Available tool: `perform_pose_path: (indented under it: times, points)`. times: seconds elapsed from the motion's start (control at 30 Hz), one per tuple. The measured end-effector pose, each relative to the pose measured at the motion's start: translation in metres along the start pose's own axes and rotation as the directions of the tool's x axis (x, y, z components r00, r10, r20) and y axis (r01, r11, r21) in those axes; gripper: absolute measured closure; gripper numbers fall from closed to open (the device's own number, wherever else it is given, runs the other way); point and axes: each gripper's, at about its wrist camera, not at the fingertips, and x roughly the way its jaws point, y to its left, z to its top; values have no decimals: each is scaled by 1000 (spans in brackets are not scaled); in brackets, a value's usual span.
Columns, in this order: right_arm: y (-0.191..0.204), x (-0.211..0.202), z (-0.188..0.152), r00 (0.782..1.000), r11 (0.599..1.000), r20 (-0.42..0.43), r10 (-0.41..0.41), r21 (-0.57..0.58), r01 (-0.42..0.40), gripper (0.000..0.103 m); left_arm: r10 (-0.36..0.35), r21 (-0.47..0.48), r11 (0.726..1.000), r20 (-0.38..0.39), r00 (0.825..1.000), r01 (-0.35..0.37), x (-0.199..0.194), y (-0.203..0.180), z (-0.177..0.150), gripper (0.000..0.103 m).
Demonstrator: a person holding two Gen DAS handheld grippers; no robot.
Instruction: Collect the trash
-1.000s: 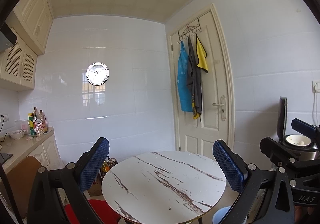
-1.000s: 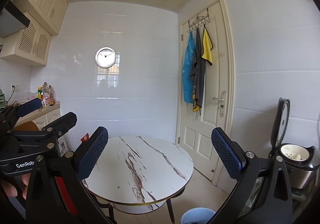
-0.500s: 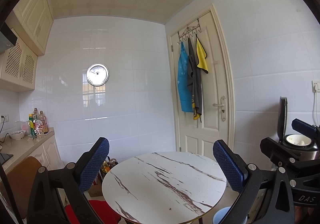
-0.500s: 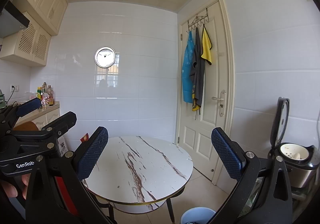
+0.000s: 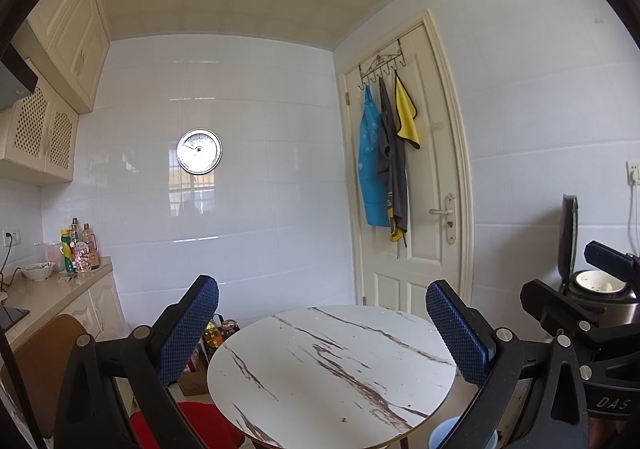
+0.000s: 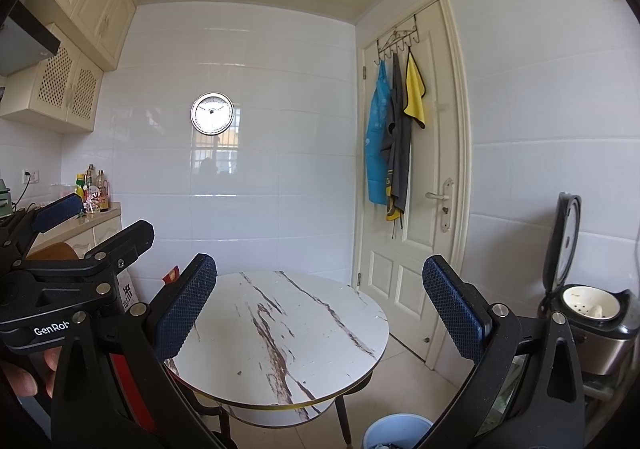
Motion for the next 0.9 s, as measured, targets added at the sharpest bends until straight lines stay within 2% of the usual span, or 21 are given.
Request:
perform_pose_path:
  times: [0.9]
  points:
    - [3,0,-2,1000,1000,-1,-2,3,2,0,3,6,1000,0,1000,-3,2,9,-6,1]
